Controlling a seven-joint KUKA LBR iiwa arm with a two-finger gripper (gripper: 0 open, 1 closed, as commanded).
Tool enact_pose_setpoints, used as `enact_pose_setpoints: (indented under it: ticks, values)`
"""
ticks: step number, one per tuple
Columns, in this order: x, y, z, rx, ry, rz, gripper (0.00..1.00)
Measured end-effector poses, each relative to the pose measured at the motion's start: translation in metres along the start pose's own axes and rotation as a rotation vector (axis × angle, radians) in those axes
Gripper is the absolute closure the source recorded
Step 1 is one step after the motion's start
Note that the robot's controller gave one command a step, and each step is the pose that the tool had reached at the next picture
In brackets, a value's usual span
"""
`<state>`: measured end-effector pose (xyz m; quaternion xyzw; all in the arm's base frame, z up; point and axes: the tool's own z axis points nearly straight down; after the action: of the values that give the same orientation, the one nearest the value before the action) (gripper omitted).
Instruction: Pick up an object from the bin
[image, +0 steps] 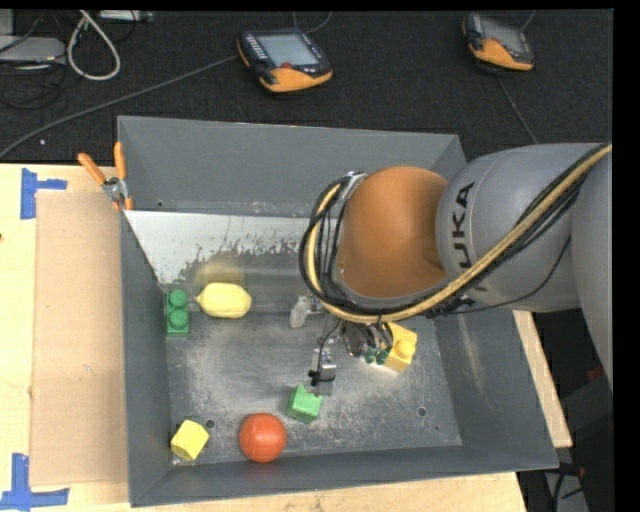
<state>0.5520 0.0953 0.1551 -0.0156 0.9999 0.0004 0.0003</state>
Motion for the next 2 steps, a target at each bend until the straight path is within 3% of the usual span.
enact_pose_setpoints:
  ticks: [1, 2]
  values:
    - [0.043, 0.007, 0.003, -0.001, 0.000, -0.086, 0.00]
    - [0.066, -0.005, 0.012, 0.001, 0.001, 0.152, 0.00]
